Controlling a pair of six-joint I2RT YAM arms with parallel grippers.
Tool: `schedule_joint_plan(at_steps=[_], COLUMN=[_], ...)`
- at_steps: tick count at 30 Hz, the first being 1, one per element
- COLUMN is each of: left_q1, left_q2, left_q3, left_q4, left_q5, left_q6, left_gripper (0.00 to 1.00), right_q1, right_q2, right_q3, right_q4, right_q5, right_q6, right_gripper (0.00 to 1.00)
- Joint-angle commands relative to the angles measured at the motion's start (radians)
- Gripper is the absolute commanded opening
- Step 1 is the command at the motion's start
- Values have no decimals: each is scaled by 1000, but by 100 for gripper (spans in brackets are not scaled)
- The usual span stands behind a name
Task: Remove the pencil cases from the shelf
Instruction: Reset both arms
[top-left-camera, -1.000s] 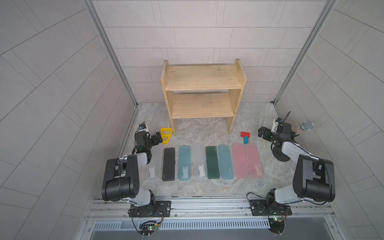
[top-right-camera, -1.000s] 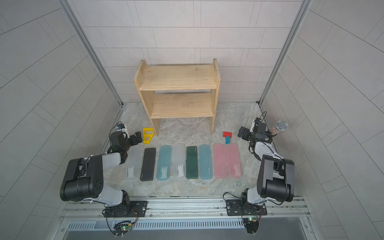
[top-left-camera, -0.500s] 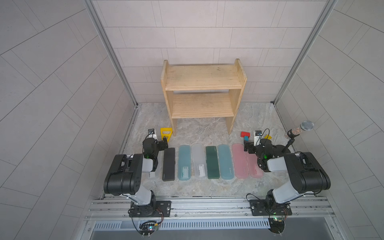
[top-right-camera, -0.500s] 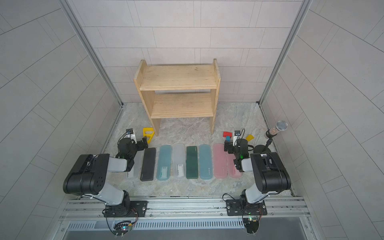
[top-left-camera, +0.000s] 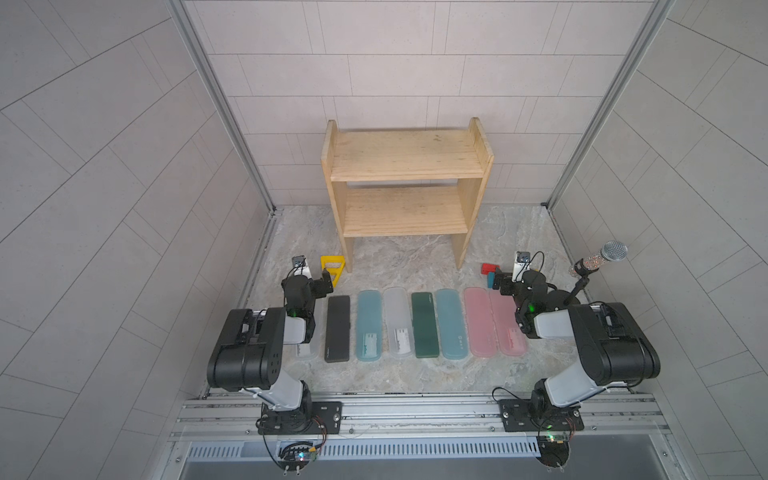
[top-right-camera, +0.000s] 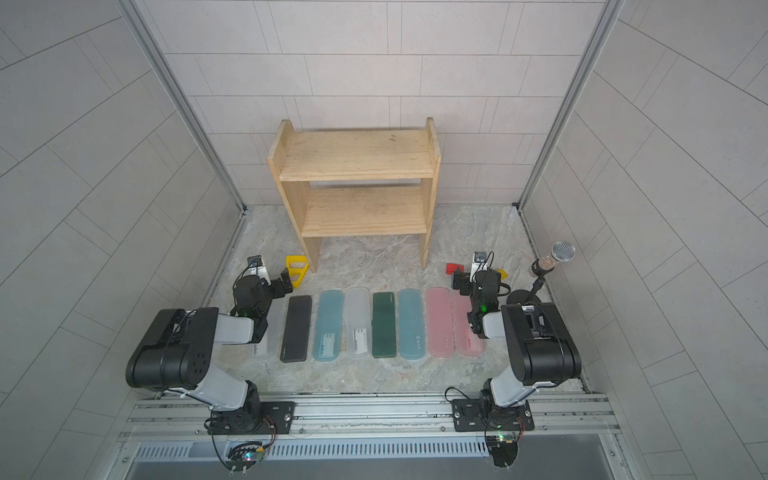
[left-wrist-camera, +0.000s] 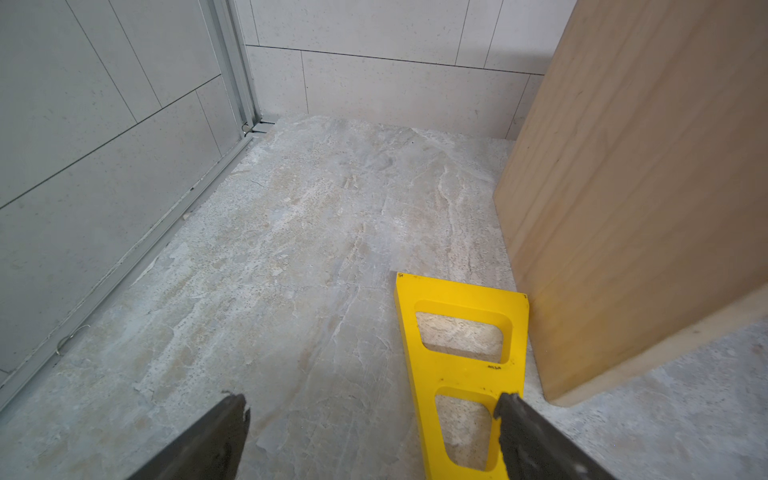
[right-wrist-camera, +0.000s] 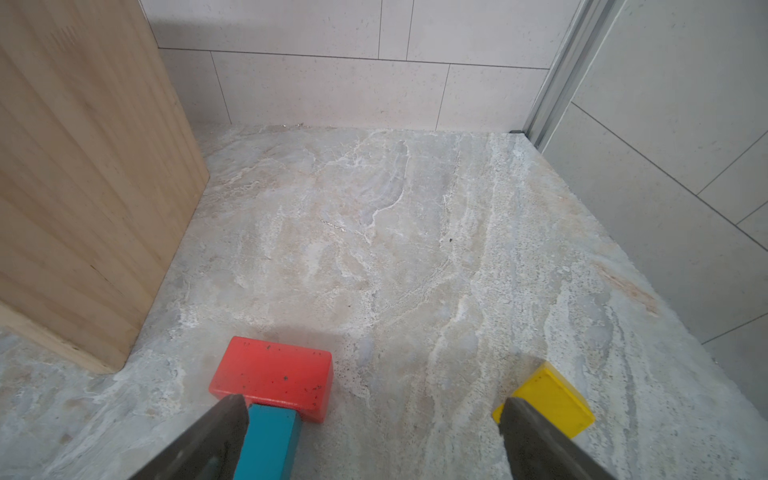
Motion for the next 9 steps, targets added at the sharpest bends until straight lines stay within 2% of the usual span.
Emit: schedule_joint_plan(at_steps=[1,3,6,9], left_q1=[-2,-10,-39,-38], left_q2=[-4,13,4,6], left_q3=[3,35,59,45], left_q4=[20,-16,-77,-42], left_q5=[40,99,69,66], left_q6=[27,62,86,85], left_gripper=[100,100,100,100], right_q1=[1,0,0,1], right_q2=[6,-2,-2,1], right_q3=[-4,0,-1,-1], right_q4=[21,-3,1,7], right_q5=[17,17,17,17], right_q6=[-7,-7,-7,-7], right_gripper=[100,100,100,100])
